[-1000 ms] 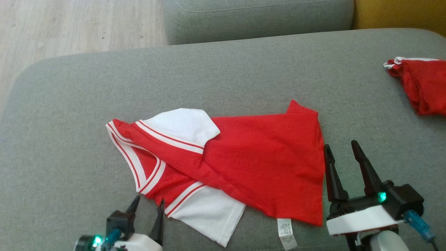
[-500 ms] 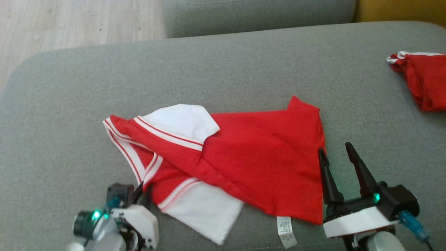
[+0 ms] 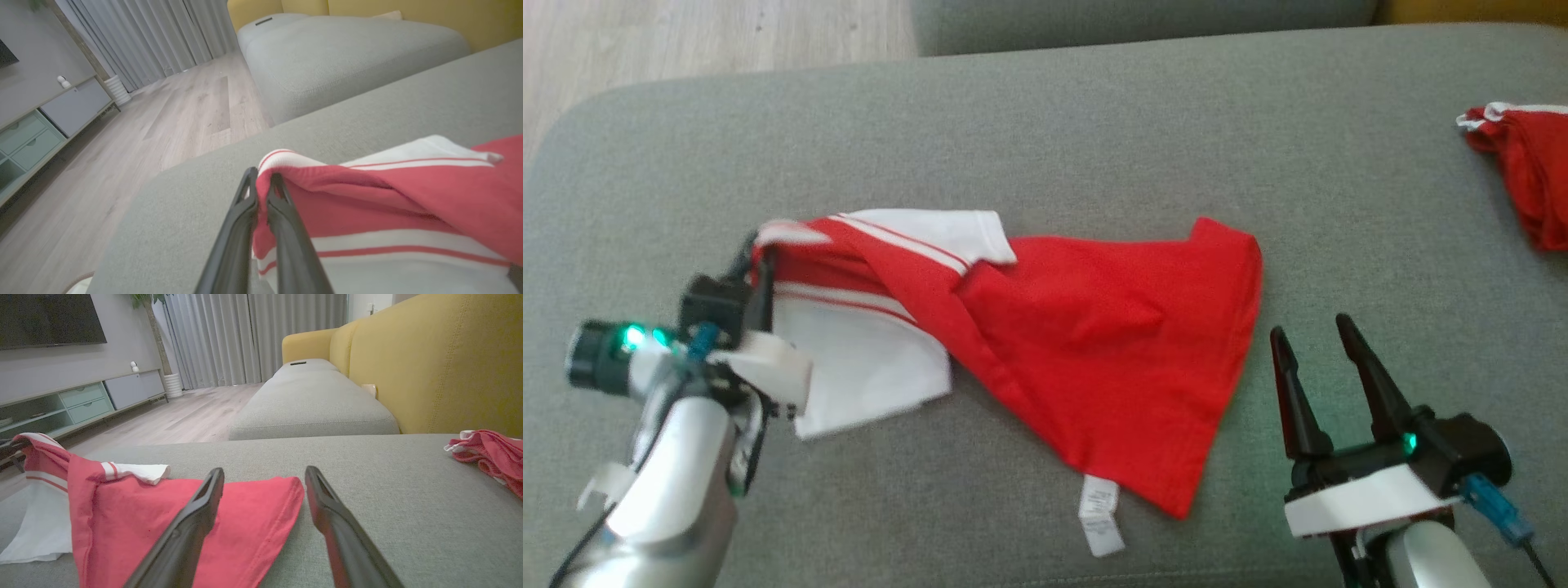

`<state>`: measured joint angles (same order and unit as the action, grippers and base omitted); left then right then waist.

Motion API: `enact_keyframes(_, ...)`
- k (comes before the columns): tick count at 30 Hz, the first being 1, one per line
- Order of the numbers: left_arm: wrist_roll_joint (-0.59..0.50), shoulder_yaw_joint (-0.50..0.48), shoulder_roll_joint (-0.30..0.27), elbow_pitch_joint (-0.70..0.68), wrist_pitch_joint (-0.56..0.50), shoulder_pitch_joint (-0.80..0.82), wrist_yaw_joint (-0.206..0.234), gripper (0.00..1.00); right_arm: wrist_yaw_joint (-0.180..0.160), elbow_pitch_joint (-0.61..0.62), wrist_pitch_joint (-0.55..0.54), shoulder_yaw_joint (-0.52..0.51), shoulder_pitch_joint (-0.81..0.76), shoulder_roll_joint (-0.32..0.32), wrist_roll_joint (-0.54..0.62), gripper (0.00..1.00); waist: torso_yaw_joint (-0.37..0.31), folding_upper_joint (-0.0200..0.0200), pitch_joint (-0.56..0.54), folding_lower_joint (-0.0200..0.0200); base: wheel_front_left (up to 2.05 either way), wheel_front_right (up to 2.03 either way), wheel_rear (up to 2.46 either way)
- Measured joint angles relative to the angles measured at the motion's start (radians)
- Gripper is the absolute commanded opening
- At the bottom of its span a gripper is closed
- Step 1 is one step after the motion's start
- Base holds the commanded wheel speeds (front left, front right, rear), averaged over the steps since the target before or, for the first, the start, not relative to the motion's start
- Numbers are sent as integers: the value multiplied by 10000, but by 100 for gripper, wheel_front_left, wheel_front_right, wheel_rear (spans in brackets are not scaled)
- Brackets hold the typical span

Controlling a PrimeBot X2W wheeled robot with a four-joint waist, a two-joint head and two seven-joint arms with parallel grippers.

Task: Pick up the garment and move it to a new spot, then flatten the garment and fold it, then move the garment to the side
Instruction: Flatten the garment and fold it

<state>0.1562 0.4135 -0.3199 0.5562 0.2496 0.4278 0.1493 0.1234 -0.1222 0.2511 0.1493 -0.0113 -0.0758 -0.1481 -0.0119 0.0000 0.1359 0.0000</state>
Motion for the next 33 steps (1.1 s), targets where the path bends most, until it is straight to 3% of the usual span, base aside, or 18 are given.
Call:
enact_keyframes(1, 12, -90, -10, 2, 2, 59, -38, 0, 0, 0, 0, 4, 67, -4, 0, 100, 1, 0, 44, 0, 0, 0, 0)
enact_keyframes(2, 38, -119, -17, 113, 2, 74, -125, 35, 0, -4, 0, 25, 118, -4, 0, 100, -6, 0, 74, 0, 0, 0, 0)
enact_keyframes(3, 38, -136, -8, 267, 2, 53, -144, 100, 0, -17, 0, 46, 156, -4, 0, 100, -22, 0, 87, 0, 0, 0, 0)
enact_keyframes(7, 297, -514, 165, 566, 2, -325, -15, 100, 0, -75, 0, 36, 210, -4, 0, 100, -81, 0, 27, 0, 0, 0, 0)
enact_keyframes(12, 447, -1070, 757, -750, 2, -1924, 715, 100, 0, -115, 0, -46, 174, 31, -2, 100, -98, 0, -174, 0, 0, 0, 0)
enact_keyframes(15, 610, -1156, 1022, -1174, 2, -2690, 805, 100, 0, -115, 0, -138, 129, 52, -4, 100, -57, 0, -265, 0, 0, 0, 0)
enact_keyframes(21, 1124, -1221, 1448, -980, -4, -4232, 704, 100, 0, -180, 0, -173, -243, 142, -15, 100, 168, 0, -485, 0, 0, 0, 0)
enact_keyframes(26, 1275, -1488, 1404, -240, -4, -3867, 779, 100, 0, -211, 0, -29, -220, 207, -15, 100, 178, 0, -533, 0, 0, 0, 0)
enact_keyframes(33, 1473, -1655, 1496, 328, -2, -3148, 382, 100, 0, -219, 0, -19, -217, 226, -15, 100, 44, 0, -476, 0, 0, 0, 0)
